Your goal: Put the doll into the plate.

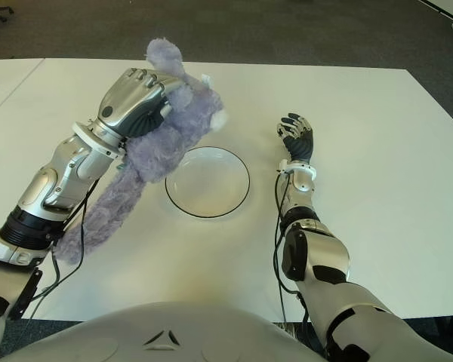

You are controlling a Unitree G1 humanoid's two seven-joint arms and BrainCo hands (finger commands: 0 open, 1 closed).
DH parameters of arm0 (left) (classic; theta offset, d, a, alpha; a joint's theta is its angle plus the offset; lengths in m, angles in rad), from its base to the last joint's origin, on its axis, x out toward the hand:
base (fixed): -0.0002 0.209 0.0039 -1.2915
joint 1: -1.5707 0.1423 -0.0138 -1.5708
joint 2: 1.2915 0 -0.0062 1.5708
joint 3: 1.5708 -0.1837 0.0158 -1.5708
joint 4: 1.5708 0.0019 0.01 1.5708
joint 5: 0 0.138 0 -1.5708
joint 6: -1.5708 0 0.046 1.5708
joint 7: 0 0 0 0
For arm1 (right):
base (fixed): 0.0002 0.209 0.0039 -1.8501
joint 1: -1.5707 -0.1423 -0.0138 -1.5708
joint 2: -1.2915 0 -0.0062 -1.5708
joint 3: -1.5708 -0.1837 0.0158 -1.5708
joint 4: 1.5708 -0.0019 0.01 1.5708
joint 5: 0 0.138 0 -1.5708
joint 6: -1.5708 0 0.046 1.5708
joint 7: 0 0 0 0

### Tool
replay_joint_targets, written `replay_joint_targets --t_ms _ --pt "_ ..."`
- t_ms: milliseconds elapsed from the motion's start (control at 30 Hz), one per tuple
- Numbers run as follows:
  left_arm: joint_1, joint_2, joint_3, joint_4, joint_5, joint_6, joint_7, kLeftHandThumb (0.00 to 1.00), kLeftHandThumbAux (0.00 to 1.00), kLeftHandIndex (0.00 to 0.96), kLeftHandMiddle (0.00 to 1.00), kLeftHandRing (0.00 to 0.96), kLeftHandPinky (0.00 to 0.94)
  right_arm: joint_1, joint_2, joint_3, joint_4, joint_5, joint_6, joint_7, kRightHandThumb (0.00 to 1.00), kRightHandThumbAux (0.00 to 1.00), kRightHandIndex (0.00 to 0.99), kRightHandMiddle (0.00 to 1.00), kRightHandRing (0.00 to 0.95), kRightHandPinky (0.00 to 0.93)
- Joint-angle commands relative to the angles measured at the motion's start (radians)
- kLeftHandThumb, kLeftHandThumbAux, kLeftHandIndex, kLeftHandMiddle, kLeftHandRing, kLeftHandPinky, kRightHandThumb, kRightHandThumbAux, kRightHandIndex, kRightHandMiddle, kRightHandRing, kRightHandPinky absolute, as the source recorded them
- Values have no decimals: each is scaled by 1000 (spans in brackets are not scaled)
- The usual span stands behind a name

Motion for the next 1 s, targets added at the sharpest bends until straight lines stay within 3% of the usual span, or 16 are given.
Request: replay_joint_targets --t_ms 33,333,500,1000 --pt "31 7 13 -32 5 -17 -55 908 638 699 822 833 861 184 69 2 128 -4 135 -12 417 862 270 335 371 381" --pt "41 -1 9 -42 28 -40 -72 895 645 701 819 828 849 184 70 5 128 -5 137 -12 394 862 267 331 369 393" --pt "31 -20 -29 -14 72 -48 -77 885 645 701 823 831 860 183 71 7 128 -9 136 -20 398 864 269 336 375 402" --pt "11 -136 -146 99 107 -67 -103 848 654 706 820 827 857 185 71 7 128 -11 138 -27 428 863 271 340 382 403"
